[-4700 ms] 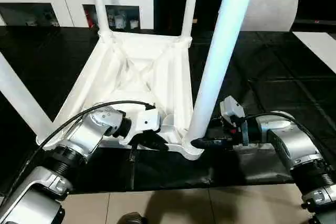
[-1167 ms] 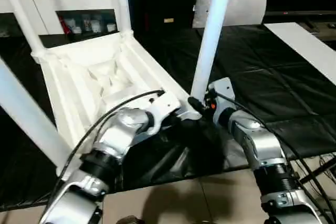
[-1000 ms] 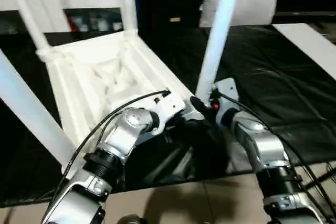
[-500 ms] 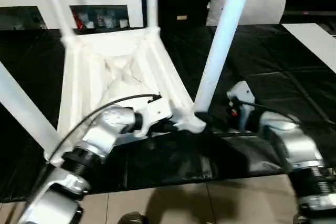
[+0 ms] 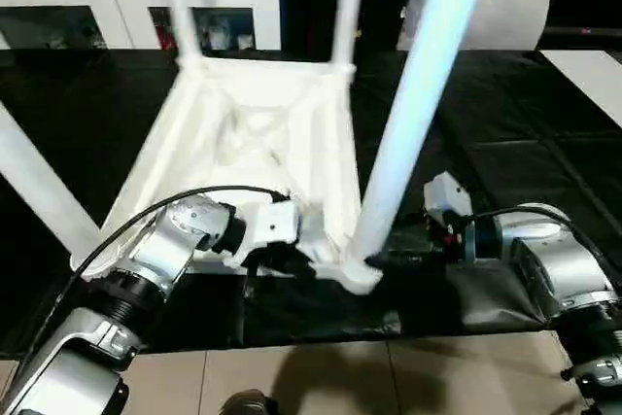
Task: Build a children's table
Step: Rotate leg to tighten
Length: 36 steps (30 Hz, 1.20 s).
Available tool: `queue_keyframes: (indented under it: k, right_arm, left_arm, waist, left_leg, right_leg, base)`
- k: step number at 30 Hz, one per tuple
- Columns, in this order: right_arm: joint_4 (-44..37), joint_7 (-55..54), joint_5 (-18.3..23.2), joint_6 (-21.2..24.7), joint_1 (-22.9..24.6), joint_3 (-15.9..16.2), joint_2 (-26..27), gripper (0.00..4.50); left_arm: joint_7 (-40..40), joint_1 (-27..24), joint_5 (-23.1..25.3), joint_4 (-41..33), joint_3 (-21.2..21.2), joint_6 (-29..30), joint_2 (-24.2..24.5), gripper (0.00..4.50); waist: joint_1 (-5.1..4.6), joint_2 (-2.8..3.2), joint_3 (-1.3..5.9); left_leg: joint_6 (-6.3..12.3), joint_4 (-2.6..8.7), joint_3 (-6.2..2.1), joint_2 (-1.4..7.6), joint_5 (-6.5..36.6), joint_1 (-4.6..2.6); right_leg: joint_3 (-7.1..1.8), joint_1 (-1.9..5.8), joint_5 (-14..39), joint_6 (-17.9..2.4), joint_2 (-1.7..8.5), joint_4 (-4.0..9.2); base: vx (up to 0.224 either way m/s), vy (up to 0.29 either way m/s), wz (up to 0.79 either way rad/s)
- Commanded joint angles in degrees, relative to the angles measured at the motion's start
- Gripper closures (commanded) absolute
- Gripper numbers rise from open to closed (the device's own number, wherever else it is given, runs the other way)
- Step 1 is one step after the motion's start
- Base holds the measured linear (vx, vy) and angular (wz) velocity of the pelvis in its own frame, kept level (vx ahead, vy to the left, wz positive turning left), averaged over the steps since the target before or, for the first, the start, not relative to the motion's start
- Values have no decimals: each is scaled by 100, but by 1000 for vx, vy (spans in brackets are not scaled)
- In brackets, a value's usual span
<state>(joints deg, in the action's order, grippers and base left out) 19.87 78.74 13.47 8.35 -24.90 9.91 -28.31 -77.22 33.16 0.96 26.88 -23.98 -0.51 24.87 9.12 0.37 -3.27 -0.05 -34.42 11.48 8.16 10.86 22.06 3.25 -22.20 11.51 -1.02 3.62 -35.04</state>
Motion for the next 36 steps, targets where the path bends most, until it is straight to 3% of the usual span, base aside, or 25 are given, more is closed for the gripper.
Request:
queue_keyframes:
  k: [1, 6, 13, 22, 24, 25, 28, 29, 31, 36]
  right_arm:
    - [84, 117, 69, 9, -87, 58, -24, 163]
    - [171, 301, 68, 55, -112, 131, 19, 182]
    - [330, 328, 91, -5, -164, 147, 85, 246]
    - [179, -350, 215, 416, 68, -24, 435, 255]
    - [211, -693, 122, 453, 77, -59, 550, 255]
    - [314, -1429, -77, 540, 59, -135, 809, 255]
    - [349, -2603, -426, 824, 15, -242, 1195, 255]
    - [341, -2799, -475, 904, 14, -265, 1264, 255]
    - [327, -3776, -621, 1322, -3, -460, 1651, 255]
    - [410, -4902, -839, 1524, -57, -647, 2100, 256]
  left_arm:
    - [-284, -7, 23, -186, -236, -178, -91, 450]
    - [-298, 35, 38, -103, -219, -231, -76, 450]
    - [-290, 4, 38, -109, -232, -246, -39, 450]
    - [338, -52, -90, -36, 83, 303, -245, 450]
    - [576, -37, -49, -26, 129, 486, -332, 450]
    - [984, -9, -43, -49, 230, 893, -540, 450]
    - [1560, 1, -42, -172, 352, 1356, -910, 450]
    - [1686, 2, -28, -189, 368, 1437, -997, 450]
    - [2321, 12, 70, -238, 407, 1836, -1473, 450]
    - [3284, 91, 341, -38, 389, 2035, -2061, 450]
  waist:
    - [-31, -42, 368]
    - [-22, -50, 376]
    - [1, -54, 389]
    - [-27, -48, 369]
    - [-53, -52, 348]
    - [-101, -2, 324]
    - [-222, -40, 292]
    - [-306, -26, 280]
    - [-416, -62, 274]
    - [-448, -48, 277]
  left_leg:
    - [253, 424, -252, 631, 1066, -177]
    - [226, 429, -257, 634, 1032, -179]
    - [284, 408, -250, 629, 873, -167]
    - [210, 428, -260, 629, 1025, -162]
    - [106, 446, -269, 626, 1256, -184]
    - [-50, 472, -303, 618, 1463, -189]
    - [-261, 524, -363, 602, 1798, -171]
    - [-339, 545, -378, 594, 1969, -175]
    - [-365, 534, -386, 574, 2120, -203]
    - [-251, 490, -372, 536, 2069, -245]
  right_leg:
    - [-322, 181, 993, -1460, 678, 387]
    - [-315, 179, 1048, -1390, 667, 381]
    - [-301, 183, 876, -1408, 663, 360]
    - [-296, 182, 1133, -1379, 667, 389]
    - [-305, 170, 1501, -1324, 683, 431]
    - [-309, 156, 1864, -1250, 701, 468]
    - [-285, 188, 2534, -1040, 722, 529]
    - [-272, 176, 2708, -958, 708, 553]
    - [-280, 151, 2940, -861, 707, 592]
    - [-288, 98, 3226, -669, 713, 701]
  base:
    - [0, 0, 0]
    - [0, 0, 0]
    - [0, 0, 0]
    - [0, 0, 0]
    - [0, 0, 0]
    - [0, 0, 0]
    - [0, 0, 0]
    - [0, 0, 0]
    - [0, 0, 0]
    - [0, 0, 0]
